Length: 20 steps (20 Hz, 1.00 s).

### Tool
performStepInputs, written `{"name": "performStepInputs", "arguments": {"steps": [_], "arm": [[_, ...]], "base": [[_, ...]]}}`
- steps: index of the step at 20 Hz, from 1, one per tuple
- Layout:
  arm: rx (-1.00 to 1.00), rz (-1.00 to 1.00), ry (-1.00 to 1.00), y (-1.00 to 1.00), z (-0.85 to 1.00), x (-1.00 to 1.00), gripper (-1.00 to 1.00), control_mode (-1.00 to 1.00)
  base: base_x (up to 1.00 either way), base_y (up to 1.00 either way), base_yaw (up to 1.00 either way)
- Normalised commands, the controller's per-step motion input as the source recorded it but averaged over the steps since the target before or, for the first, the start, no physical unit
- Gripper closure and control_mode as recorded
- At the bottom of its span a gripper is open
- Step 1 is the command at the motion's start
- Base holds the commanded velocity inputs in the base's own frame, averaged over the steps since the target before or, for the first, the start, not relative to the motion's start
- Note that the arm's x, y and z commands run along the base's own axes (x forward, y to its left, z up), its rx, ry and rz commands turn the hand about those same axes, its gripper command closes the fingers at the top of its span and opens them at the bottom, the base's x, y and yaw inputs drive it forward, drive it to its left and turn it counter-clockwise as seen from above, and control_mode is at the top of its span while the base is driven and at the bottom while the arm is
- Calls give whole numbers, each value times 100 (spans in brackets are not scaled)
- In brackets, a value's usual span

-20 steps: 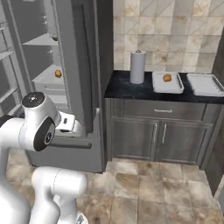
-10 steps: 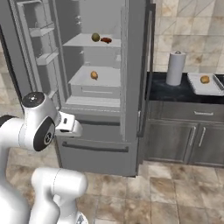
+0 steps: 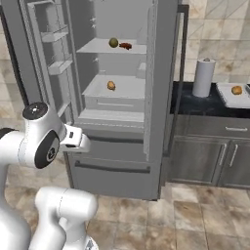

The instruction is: Place one potato and one chicken drumstick in each tupperware on the nearby counter, to pack two identical lunches.

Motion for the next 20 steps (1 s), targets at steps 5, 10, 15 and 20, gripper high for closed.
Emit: {"name": "performStepInputs", "arguments": {"steps": [5, 10, 15, 20], "arm": [[0, 0, 0, 0, 0, 0, -100, 100], [0, 0, 0, 0, 0, 0, -100, 100], [0, 0, 0, 0, 0, 0, -100, 100], [0, 0, 0, 0, 0, 0, -100, 100]], "base": [[75, -22, 0], [94, 0, 0], [72, 0, 0], [63, 0, 0]]}}
